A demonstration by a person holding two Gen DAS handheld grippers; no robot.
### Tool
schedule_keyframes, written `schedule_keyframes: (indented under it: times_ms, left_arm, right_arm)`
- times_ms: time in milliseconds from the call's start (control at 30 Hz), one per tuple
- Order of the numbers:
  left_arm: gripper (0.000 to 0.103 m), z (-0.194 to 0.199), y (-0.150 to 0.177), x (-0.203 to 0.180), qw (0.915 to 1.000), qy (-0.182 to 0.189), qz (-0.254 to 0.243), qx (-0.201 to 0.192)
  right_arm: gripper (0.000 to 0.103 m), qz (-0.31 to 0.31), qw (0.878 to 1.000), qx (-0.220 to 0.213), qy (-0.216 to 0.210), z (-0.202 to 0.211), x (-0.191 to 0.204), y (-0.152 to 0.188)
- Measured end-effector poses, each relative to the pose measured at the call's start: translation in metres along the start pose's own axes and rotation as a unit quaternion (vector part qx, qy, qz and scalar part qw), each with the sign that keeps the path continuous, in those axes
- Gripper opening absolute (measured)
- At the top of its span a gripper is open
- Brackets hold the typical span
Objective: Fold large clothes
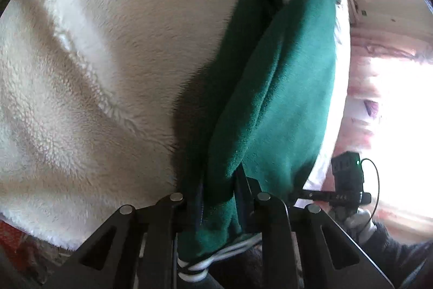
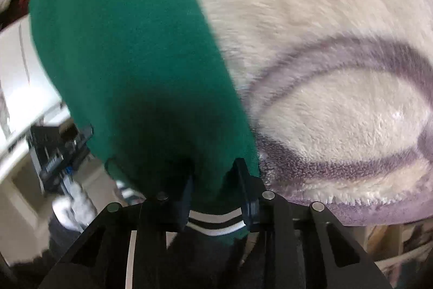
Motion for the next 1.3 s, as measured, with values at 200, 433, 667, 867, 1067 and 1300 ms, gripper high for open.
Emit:
schedule_keyframes:
  times_ms: [200, 433, 667, 867, 1067, 1300]
  left_arm:
    - [0.073, 0.061, -0.030, -0.029, 0.9952, 0.092, 0.004, -0.032]
    - [0.081, 0.077, -0.183, -0.084, 0.9818, 0.145, -0.011, -0.123]
    - [0.081, -0.009, -0.190, -0.094, 0.9966, 0.059, -0.047, -0.032]
    - [0.024, -0.019, -0.195, -0.155, 0.9821, 0.053, -0.145, -0.107]
    - [0.022, -0.021, -0.219, -0.116, 0.9677, 0.234, 0.012, -0.093]
    - [0.076, -0.007, -0.205, -0.104, 0.9755, 0.217, 0.018, -0.032]
  right_arm:
    - [0.071, 0.028, 0.994, -0.056, -0.085, 0.066, 0.009, 0.014]
    - [0.078, 0.038, 0.978, -0.178, -0.101, 0.174, 0.012, -0.128]
    - [0.078, 0.028, 0.980, -0.160, -0.111, 0.163, 0.060, -0.230]
    - [0.078, 0.000, 0.985, -0.125, -0.121, 0.111, 0.054, -0.215]
    - [0.078, -0.071, 0.977, -0.100, -0.173, 0.059, 0.029, -0.169]
    - [0.078, -0.052, 0.983, -0.108, -0.136, 0.058, 0.041, -0.132]
Point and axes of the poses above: each gripper's, at about its wrist camera, not at the fingertips, and z roughly against the way its jaws point, x to its left, y to its underside, the point moved 10 cm from there along -z, roughly the way its jaws point
